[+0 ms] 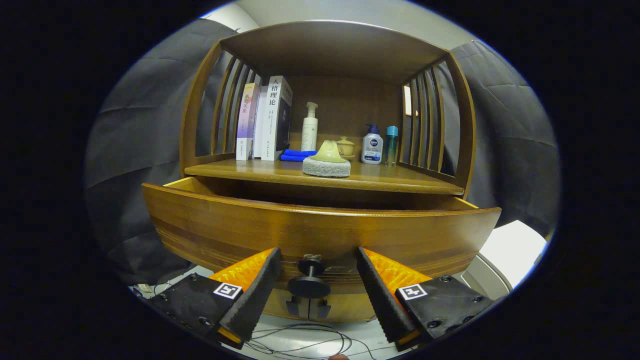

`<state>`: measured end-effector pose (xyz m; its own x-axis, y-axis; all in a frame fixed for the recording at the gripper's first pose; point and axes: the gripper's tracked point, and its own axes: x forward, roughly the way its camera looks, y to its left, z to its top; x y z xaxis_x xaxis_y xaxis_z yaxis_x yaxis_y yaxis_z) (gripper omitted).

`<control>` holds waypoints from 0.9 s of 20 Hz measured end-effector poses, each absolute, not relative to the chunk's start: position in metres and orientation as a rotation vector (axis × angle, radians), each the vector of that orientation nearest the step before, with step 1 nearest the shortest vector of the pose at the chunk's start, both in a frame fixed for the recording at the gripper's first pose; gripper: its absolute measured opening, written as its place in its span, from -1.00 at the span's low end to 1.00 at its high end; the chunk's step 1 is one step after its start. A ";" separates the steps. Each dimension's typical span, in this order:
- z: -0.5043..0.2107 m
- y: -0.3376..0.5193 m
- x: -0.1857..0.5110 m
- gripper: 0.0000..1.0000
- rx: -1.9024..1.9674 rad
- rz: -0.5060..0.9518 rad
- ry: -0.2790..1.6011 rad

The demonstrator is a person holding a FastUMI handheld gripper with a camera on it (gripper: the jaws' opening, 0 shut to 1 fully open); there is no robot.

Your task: Pull open the drawer, take out the items inside it, and place them on the countertop above the cabinet.

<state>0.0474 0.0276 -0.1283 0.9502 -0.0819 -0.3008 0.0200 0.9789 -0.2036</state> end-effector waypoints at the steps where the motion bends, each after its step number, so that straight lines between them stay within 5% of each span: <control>1: -0.128 0.028 0.051 0.96 -0.202 -0.055 0.312; 18: -0.134 0.027 0.100 0.96 -0.212 -0.078 0.282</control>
<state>0.0998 0.0269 -0.1336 0.9576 -0.1062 -0.2677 0.0470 0.9747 -0.2185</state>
